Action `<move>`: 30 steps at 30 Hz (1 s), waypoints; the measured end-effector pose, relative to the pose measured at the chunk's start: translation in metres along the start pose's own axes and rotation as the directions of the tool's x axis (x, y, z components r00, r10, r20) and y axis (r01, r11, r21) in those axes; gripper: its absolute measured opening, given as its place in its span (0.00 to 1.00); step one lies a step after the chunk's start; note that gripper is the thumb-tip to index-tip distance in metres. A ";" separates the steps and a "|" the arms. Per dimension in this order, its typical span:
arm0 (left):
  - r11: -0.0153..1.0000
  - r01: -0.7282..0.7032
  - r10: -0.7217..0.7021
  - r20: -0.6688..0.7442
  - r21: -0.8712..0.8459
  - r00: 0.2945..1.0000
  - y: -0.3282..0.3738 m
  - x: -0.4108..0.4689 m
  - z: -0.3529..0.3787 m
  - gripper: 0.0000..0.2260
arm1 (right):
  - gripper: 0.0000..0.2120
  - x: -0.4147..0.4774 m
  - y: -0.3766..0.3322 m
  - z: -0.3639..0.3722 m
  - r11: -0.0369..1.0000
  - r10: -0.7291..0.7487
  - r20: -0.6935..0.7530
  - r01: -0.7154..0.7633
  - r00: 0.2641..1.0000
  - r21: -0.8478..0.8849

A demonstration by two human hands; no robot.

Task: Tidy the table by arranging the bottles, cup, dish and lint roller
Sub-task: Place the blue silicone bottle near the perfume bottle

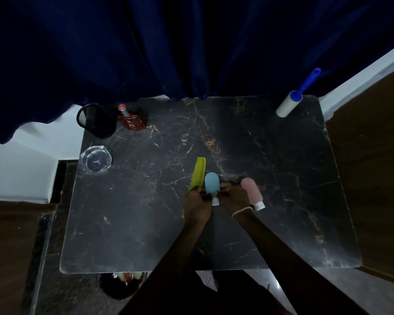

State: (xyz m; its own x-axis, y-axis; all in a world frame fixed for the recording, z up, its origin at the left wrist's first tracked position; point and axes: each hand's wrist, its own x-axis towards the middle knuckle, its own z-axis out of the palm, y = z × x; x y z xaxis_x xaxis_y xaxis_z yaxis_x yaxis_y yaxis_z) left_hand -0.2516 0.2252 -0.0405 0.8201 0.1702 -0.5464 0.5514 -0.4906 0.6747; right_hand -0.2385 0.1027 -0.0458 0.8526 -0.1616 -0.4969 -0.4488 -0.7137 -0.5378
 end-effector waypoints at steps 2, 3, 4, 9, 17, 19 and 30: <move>1.000 0.011 -0.012 -0.010 -0.014 1.000 -0.002 0.001 -0.007 0.10 | 0.11 -0.001 -0.008 0.002 1.000 -0.010 -0.006 0.010 1.000 -0.017; 1.000 0.019 -0.020 -0.019 -0.025 1.000 -0.004 0.003 -0.011 0.10 | 0.10 -0.001 -0.012 0.004 0.999 -0.016 -0.007 0.016 1.000 -0.033; 0.999 0.024 -0.025 -0.025 -0.041 0.999 -0.005 0.004 -0.016 0.11 | 0.10 0.000 -0.017 0.005 0.999 -0.021 -0.007 0.021 1.000 -0.033; 0.989 0.003 -0.013 -0.066 -0.149 0.998 -0.012 0.014 -0.056 0.07 | 0.10 0.004 -0.054 0.021 0.991 -0.049 -0.066 0.057 0.997 0.125; 0.969 -0.090 0.053 -0.163 -0.230 0.985 -0.027 0.048 -0.142 0.11 | 0.11 0.022 -0.137 0.059 0.939 -0.132 -0.012 0.129 0.991 0.318; 0.958 -0.113 0.069 -0.171 -0.263 0.983 -0.030 0.058 -0.160 0.08 | 0.12 0.028 -0.156 0.067 0.928 -0.164 -0.011 0.158 0.986 0.337; 0.985 -0.125 0.096 -0.225 -0.119 0.970 -0.033 0.132 -0.220 0.13 | 0.08 0.080 -0.233 0.117 0.958 -0.284 -0.101 0.285 0.953 -0.003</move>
State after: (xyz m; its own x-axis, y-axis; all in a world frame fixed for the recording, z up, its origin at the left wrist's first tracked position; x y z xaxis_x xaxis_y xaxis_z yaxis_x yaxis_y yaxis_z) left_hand -0.1275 0.4521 -0.0254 0.8823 0.3102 -0.3539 0.4592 -0.4026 0.7919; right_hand -0.0976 0.3357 -0.0399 0.9674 -0.0199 -0.2525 -0.1861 -0.7321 -0.6553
